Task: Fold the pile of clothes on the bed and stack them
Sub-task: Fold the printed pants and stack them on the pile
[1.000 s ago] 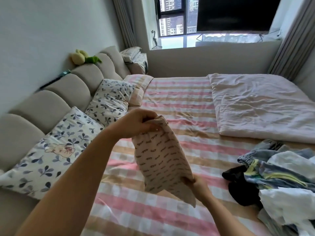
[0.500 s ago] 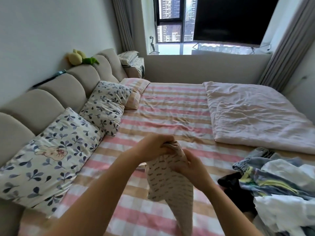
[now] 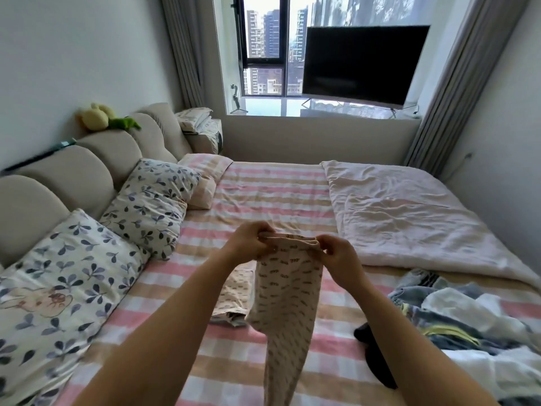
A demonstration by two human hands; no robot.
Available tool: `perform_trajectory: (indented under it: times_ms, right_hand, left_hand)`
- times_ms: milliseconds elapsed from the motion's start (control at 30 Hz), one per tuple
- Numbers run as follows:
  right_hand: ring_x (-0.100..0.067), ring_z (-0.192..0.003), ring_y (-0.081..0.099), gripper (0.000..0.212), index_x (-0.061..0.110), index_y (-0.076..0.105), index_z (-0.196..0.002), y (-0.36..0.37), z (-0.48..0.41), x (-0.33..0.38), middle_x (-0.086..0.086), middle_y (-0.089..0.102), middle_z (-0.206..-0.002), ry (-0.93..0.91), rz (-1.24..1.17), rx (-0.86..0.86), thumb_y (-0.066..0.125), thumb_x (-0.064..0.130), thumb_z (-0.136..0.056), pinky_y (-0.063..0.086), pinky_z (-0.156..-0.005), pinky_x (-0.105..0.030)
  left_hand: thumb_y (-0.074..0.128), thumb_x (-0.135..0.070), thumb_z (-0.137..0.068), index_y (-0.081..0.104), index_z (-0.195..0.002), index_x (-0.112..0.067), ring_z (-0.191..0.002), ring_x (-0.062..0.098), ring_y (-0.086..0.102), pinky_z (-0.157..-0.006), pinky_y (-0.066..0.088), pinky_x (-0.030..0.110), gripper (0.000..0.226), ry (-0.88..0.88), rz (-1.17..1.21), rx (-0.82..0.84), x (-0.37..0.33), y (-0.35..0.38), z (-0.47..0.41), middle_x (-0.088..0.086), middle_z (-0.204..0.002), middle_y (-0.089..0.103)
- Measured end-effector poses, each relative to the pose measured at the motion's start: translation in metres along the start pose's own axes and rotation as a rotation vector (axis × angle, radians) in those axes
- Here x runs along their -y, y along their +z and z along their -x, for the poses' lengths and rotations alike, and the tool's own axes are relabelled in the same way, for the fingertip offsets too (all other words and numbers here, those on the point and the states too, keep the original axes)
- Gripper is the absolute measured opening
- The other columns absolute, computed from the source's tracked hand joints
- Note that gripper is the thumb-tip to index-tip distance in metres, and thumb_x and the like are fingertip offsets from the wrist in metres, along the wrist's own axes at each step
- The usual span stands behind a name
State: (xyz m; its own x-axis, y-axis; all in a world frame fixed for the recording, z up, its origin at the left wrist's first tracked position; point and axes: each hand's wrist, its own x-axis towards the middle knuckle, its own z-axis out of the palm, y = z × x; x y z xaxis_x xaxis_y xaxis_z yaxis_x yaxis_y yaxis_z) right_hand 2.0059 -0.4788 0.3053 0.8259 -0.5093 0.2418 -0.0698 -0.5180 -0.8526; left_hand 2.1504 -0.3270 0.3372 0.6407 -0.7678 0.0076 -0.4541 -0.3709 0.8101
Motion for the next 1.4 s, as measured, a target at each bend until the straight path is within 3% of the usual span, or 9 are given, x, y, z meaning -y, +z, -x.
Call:
perform_trajectory:
  times_ms: [133, 300, 367, 567, 633, 833, 1000, 1200, 1400]
  right_hand:
    - [-0.011, -0.066, 0.056, 0.01, 0.01, 0.071, -0.082, -0.017, -0.049, 0.001, 0.004, 0.065, -0.071, 0.007, 0.115, -0.122, 0.063, 0.004, -0.081, 0.04, -0.058, -0.012]
    - [-0.025, -0.074, 0.063, 0.018, 0.005, 0.072, -0.091, -0.041, -0.096, 0.017, -0.012, 0.07, -0.082, 0.001, 0.133, -0.292, 0.059, 0.0, -0.08, 0.052, -0.068, -0.038]
    - [-0.027, -0.077, 0.065, 0.018, 0.006, 0.072, -0.093, -0.049, -0.105, 0.024, -0.012, 0.071, -0.085, -0.019, 0.116, -0.339, 0.059, 0.001, -0.081, 0.054, -0.07, -0.045]
    - [-0.019, -0.076, 0.065, 0.013, 0.009, 0.071, -0.09, -0.048, -0.095, 0.017, -0.005, 0.071, -0.083, -0.028, 0.12, -0.347, 0.062, 0.005, -0.082, 0.052, -0.071, -0.037]
    - [-0.02, -0.076, 0.065, 0.013, 0.008, 0.071, -0.091, -0.037, -0.082, -0.001, -0.006, 0.071, -0.082, 0.0, 0.112, -0.3, 0.061, 0.006, -0.083, 0.052, -0.071, -0.037]
    - [-0.018, -0.071, 0.061, 0.009, 0.009, 0.07, -0.089, 0.017, -0.013, -0.095, -0.002, 0.067, -0.077, 0.198, 0.107, -0.106, 0.062, 0.012, -0.087, 0.043, -0.06, -0.024]
    - [-0.02, -0.078, 0.061, 0.011, 0.008, 0.069, -0.088, 0.08, 0.074, -0.197, -0.004, 0.068, -0.084, 0.445, 0.099, 0.081, 0.059, 0.013, -0.088, 0.044, -0.065, -0.03]
    - [-0.01, -0.071, 0.057, 0.016, 0.018, 0.065, -0.081, 0.144, 0.205, -0.288, 0.005, 0.064, -0.077, 0.59, 0.017, 0.121, 0.062, 0.003, -0.083, 0.041, -0.062, -0.017]
    - [-0.017, -0.106, 0.045, 0.028, 0.013, 0.067, -0.082, 0.187, 0.314, -0.336, -0.003, 0.045, -0.106, 0.756, 0.027, 0.123, 0.061, -0.013, -0.075, 0.038, -0.097, -0.027]
  left_hand:
    - [0.061, 0.01, -0.074, 0.065, -0.085, 0.0, -0.067, 0.027, 0.06, -0.069, 0.056, 0.051, 0.016, 0.036, 0.094, -0.149, -0.017, 0.001, -0.051, 0.013, -0.076, 0.06]
    - [0.063, 0.009, -0.072, 0.069, -0.081, 0.003, -0.07, 0.024, 0.057, -0.071, 0.053, 0.056, 0.012, 0.151, 0.225, -0.316, -0.043, -0.008, -0.095, 0.013, -0.073, 0.063]
    - [0.063, 0.009, -0.075, 0.069, -0.082, 0.001, -0.069, 0.023, 0.057, -0.072, 0.054, 0.053, 0.012, 0.196, 0.286, -0.342, -0.053, -0.011, -0.102, 0.012, -0.072, 0.063]
    - [0.061, 0.006, -0.082, 0.066, -0.084, -0.004, -0.06, 0.011, 0.06, -0.059, 0.057, 0.026, 0.011, 0.171, 0.442, -0.288, -0.045, -0.005, -0.094, 0.004, -0.069, 0.062]
    - [0.06, 0.002, -0.084, 0.065, -0.082, -0.009, -0.06, 0.012, 0.06, -0.056, 0.056, 0.026, 0.012, 0.143, 0.401, -0.253, -0.026, 0.007, -0.086, 0.004, -0.07, 0.063]
    - [0.065, -0.008, -0.084, 0.063, -0.094, -0.006, -0.065, 0.016, 0.059, -0.049, 0.048, 0.019, 0.011, -0.116, 0.307, -0.175, 0.074, 0.085, -0.049, 0.006, -0.077, 0.065]
    - [0.064, -0.008, -0.084, 0.063, -0.098, -0.002, -0.077, 0.02, 0.059, -0.065, 0.047, 0.029, 0.015, -0.341, 0.265, -0.119, 0.176, 0.18, 0.01, 0.013, -0.089, 0.066]
    - [0.058, -0.005, -0.088, 0.062, -0.091, -0.011, -0.07, 0.013, 0.059, -0.058, 0.052, 0.023, 0.008, -0.541, 0.455, -0.074, 0.276, 0.282, 0.117, 0.002, -0.079, 0.064]
    - [0.058, -0.006, -0.088, 0.064, -0.082, -0.018, -0.069, 0.008, 0.063, -0.065, 0.051, 0.017, 0.014, -0.722, 0.556, -0.152, 0.332, 0.361, 0.215, 0.0, -0.073, 0.067]
